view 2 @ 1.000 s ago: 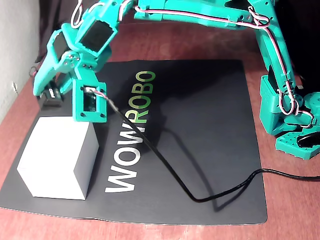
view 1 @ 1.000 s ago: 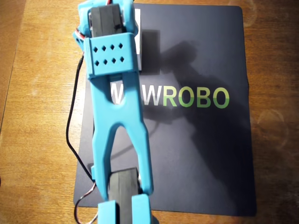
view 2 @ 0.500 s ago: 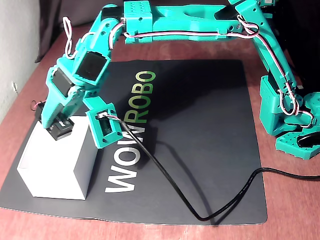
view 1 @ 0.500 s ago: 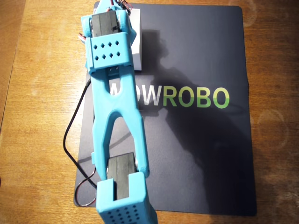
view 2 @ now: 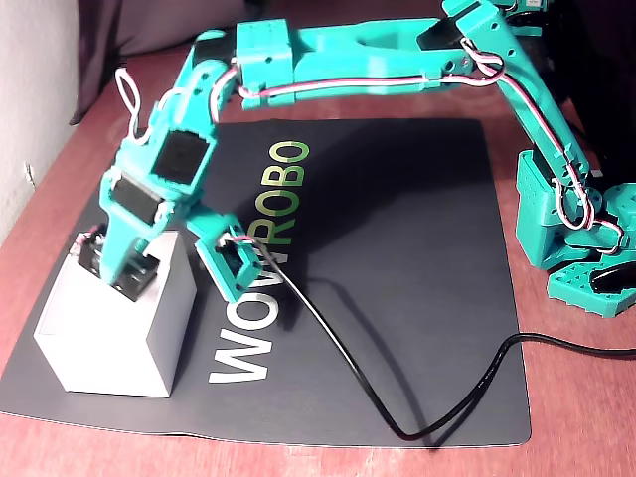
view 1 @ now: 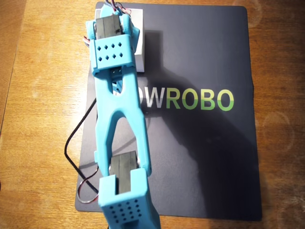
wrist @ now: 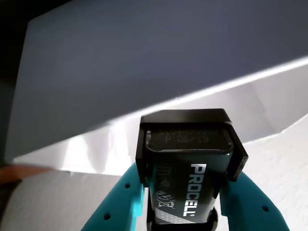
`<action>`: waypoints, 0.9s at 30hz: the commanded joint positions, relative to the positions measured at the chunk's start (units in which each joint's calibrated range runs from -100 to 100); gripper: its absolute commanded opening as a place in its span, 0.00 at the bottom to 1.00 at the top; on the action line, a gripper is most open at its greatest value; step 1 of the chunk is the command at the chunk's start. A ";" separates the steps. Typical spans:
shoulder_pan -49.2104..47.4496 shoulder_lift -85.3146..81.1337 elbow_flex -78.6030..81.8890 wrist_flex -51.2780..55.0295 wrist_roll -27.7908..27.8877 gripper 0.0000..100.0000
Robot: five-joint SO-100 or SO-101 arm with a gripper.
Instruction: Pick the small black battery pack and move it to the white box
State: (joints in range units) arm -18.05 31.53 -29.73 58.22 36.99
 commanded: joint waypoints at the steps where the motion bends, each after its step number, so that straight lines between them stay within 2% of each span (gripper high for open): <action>1: -1.37 0.17 -2.97 -0.81 0.36 0.06; 8: -1.48 0.43 -3.15 -0.90 0.31 0.06; 13: -0.90 0.43 -2.79 -4.85 0.31 0.07; 16: -0.90 0.43 -2.88 -4.76 0.31 0.11; 27: -0.78 0.43 -2.61 -4.23 0.31 0.12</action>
State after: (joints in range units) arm -19.04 32.63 -29.73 54.56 37.10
